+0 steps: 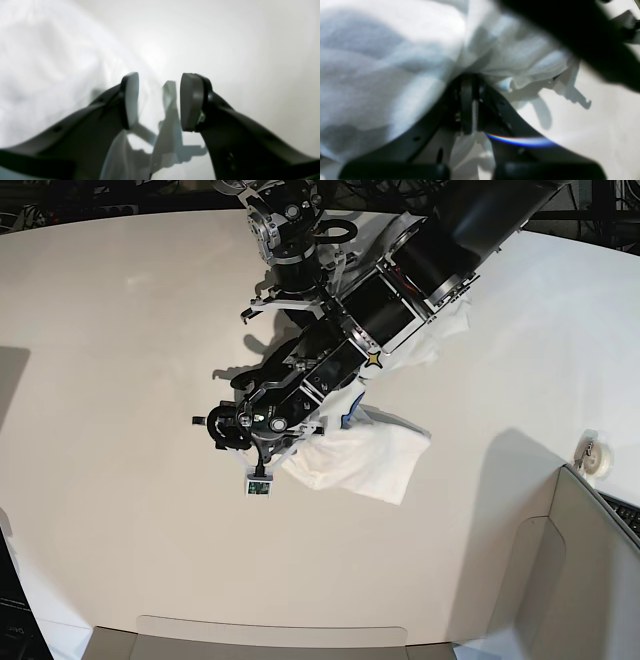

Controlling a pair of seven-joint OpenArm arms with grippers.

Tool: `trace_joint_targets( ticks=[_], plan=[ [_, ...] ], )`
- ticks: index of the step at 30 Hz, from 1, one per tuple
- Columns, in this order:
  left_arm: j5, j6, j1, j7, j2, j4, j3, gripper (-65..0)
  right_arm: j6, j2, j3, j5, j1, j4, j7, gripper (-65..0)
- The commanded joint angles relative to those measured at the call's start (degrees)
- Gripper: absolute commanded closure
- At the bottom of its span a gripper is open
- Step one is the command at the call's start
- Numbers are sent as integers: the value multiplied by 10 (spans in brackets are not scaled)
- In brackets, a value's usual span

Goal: Layout the t-shirt on the table in an organized manner, then fold the t-shirt properly
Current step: 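Drag the gripped fabric with the left gripper toward the right gripper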

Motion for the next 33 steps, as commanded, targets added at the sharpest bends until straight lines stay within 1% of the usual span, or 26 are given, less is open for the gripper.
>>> trace_joint_targets(
  ticks=[1,3,5,6,9,13,16,19,23,24,27,33],
  plan=[
    [4,4,-16,-4,6,9,-1,-303,34,0,-12,28,-21,-12,-50,0],
    [4,4,-11,-10,6,8,-1,-357,34,0,-11,28,-21,-12,-50,0],
    [4,4,-3,-33,6,6,0,-404,34,0,-11,28,-22,-12,-50,0],
    [4,4,0,-42,6,-3,0,-412,34,0,-11,28,-22,-12,-50,0],
    [4,4,0,-70,6,-48,12,-412,34,1,-11,28,-22,-12,-50,0],
    [4,4,-2,-110,6,-102,70,-412,34,1,-12,28,-22,-12,-50,0],
    [4,4,-1,-130,6,-117,108,-412,34,1,-12,28,-22,-12,-50,0],
    [4,4,0,-134,6,-118,137,-411,34,1,-11,28,-21,-12,-50,0],
    [4,4,0,-131,6,-118,154,-407,34,7,-10,28,-21,-12,-50,0],
    [4,4,0,-130,6,-118,157,-393,34,8,-10,28,-20,-12,-50,0],
    [5,4,0,-129,6,-118,158,-292,34,10,-9,28,-17,-12,-50,0],
    [5,4,0,-133,6,-118,154,-30,34,13,-5,28,-17,-12,-50,0]
  ],
)
